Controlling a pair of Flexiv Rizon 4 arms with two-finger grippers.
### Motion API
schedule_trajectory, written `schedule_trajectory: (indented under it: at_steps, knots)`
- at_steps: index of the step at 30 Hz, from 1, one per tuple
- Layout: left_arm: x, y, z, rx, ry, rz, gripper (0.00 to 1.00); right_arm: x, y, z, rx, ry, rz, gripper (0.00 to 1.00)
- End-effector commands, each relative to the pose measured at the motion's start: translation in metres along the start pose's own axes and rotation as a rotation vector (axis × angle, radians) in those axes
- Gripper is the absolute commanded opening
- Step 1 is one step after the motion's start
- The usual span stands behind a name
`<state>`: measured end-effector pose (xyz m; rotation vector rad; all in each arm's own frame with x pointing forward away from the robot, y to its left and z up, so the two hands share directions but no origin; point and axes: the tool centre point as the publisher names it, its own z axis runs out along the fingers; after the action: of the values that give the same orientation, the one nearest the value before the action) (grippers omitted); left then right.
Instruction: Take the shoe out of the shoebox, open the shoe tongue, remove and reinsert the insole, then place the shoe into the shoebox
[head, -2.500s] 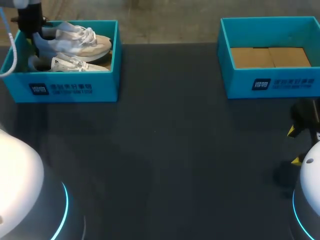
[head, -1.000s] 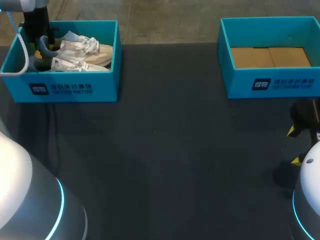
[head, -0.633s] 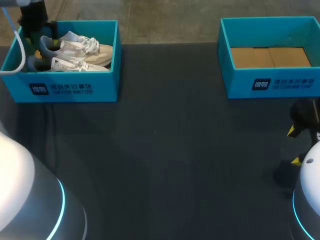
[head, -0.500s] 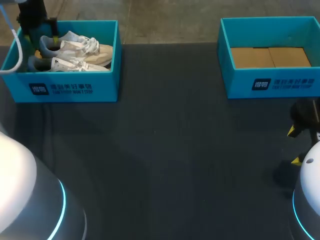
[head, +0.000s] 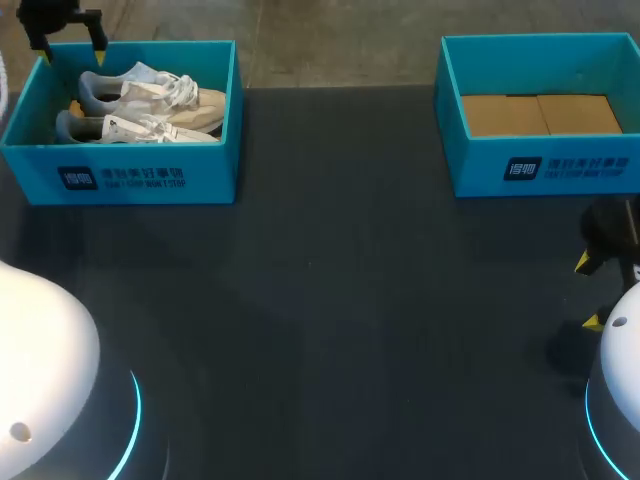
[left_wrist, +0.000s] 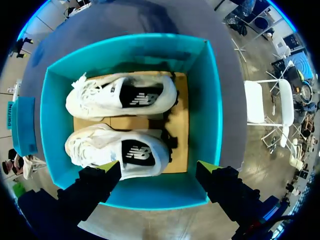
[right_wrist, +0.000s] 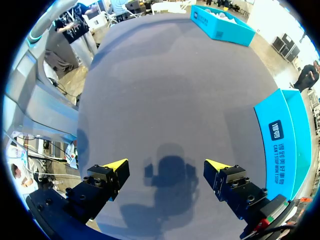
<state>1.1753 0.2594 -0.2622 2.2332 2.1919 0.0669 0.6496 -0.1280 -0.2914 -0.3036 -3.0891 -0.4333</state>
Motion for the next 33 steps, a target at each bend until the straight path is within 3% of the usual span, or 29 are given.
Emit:
schedule_trajectory:
  at_steps: [1,17,29,33]
  knots:
    - [0.004,-0.034,-0.016,-0.023,-0.003,0.015,1.0,0.002,0.0,0.0,0.001,-0.003,-0.001,1.0]
    - [0.013,-0.11,-0.021,0.051,-0.004,0.088,1.0,0.002,0.0,0.0,0.001,-0.003,-0.001,1.0]
    - [0.009,-0.109,-0.021,0.039,0.017,0.095,1.0,0.002,0.0,0.0,0.001,-0.003,-0.001,1.0]
    - [0.001,-0.104,-0.006,0.086,0.031,0.09,1.0,0.002,0.0,0.0,0.001,-0.003,-0.001,1.0]
